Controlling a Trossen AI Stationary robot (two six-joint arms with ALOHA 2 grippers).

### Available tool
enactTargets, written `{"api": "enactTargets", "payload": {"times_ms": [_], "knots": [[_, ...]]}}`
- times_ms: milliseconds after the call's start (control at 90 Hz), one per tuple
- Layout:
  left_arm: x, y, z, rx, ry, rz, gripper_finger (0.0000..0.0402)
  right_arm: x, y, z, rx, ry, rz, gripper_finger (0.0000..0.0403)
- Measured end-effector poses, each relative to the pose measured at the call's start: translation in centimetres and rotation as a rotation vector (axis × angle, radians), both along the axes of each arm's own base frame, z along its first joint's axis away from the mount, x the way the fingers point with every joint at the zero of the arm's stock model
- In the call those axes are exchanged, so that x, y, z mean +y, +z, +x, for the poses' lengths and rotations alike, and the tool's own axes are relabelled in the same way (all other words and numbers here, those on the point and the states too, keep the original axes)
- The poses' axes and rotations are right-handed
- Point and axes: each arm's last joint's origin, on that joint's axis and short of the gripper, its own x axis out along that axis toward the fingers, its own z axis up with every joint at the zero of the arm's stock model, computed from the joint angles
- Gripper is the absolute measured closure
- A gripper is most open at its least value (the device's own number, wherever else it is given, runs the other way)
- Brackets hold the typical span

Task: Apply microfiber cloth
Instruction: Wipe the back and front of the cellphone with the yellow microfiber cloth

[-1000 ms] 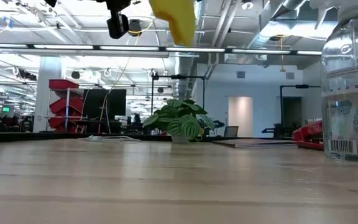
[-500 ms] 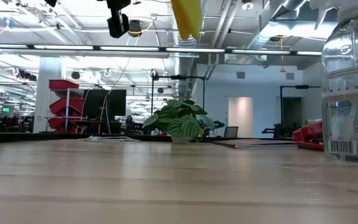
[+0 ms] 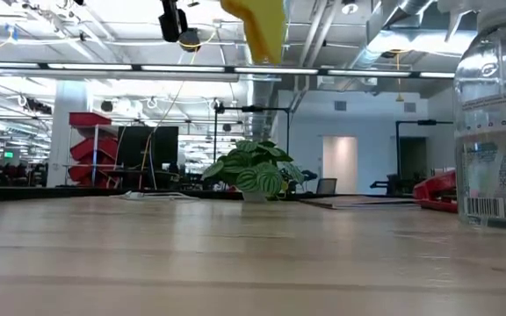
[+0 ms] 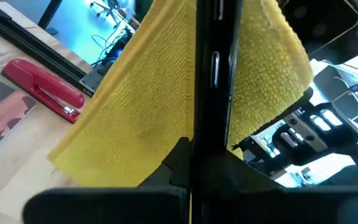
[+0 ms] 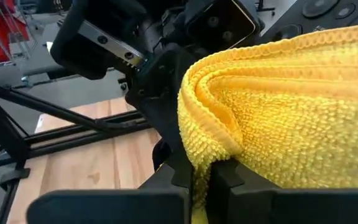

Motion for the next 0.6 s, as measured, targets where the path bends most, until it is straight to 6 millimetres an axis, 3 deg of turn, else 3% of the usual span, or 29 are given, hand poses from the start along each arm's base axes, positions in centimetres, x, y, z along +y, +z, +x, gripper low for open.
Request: {"api": "enactTargets", "payload": {"times_ms": [344,600], "knots": [[0.1,0.7,-0.1,-0.052,0.036,-0.01,0.0397,-0.1,0.4,-0.9,0.036,0.059,0.03,0.0403],[0.3,0.9,-0.1,-0.067,0.074,-0.013,0.0397,-0.9,-1.1,1.8,-0.069,-0.01,0.131,0.0403]]}}
